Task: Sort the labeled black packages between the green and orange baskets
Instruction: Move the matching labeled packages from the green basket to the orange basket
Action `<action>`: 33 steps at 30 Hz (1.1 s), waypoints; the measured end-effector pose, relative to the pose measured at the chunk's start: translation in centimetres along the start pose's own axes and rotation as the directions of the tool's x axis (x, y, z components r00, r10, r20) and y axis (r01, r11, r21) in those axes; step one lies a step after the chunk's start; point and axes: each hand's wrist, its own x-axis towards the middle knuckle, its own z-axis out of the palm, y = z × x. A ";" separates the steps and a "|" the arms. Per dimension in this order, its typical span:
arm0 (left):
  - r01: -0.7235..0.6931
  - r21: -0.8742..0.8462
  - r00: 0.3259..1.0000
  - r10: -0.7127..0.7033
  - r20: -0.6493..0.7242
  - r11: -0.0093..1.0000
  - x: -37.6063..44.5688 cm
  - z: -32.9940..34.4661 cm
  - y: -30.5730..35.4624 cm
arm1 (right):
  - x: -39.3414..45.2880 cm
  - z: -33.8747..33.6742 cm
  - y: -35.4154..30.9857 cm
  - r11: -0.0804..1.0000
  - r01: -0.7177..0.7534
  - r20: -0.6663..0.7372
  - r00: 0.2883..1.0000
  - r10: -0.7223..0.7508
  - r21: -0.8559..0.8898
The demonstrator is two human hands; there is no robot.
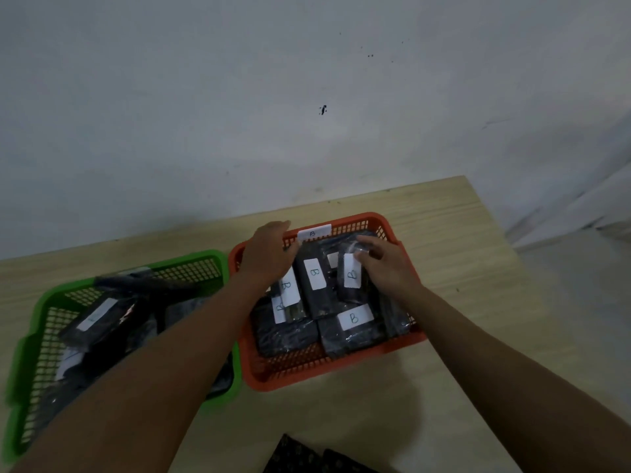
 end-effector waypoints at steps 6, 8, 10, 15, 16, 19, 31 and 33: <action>0.016 0.131 0.996 -0.027 0.080 0.991 2.9 0.2 -1.1 | 3.7 2.1 -0.3 0.997 0.001 -0.005 1.000 -0.001 -0.075; -0.006 0.151 0.997 -0.006 0.080 0.989 3.2 0.2 -1.6 | 4.5 2.9 0.0 0.995 -0.022 -0.047 0.999 0.017 -0.100; -0.031 0.138 0.997 0.022 0.069 0.990 3.2 0.2 -2.0 | 4.9 3.6 0.5 0.995 -0.026 -0.081 0.997 0.018 -0.098; -0.059 0.077 0.997 0.055 0.053 0.995 2.9 0.6 -2.6 | 4.4 4.9 0.5 0.989 0.050 -0.121 0.990 -0.067 -0.139; -0.052 0.061 0.998 0.049 0.048 0.997 2.7 0.5 -2.7 | 4.2 5.0 0.3 0.987 0.064 -0.125 0.989 -0.083 -0.144; -0.059 0.036 0.998 0.060 -0.033 0.998 1.0 -0.6 -3.2 | 3.0 5.5 -0.6 0.968 0.154 -0.151 0.971 -0.185 -0.197; 0.025 0.056 0.998 -0.022 -0.057 0.998 -15.5 -8.1 -12.0 | -9.2 17.0 -4.4 0.634 0.732 0.547 0.646 -0.532 -0.248; 0.011 0.043 0.998 -0.008 -0.058 0.999 -17.3 -8.3 -13.0 | -10.2 18.3 -4.4 0.521 0.800 0.665 0.565 -0.488 -0.298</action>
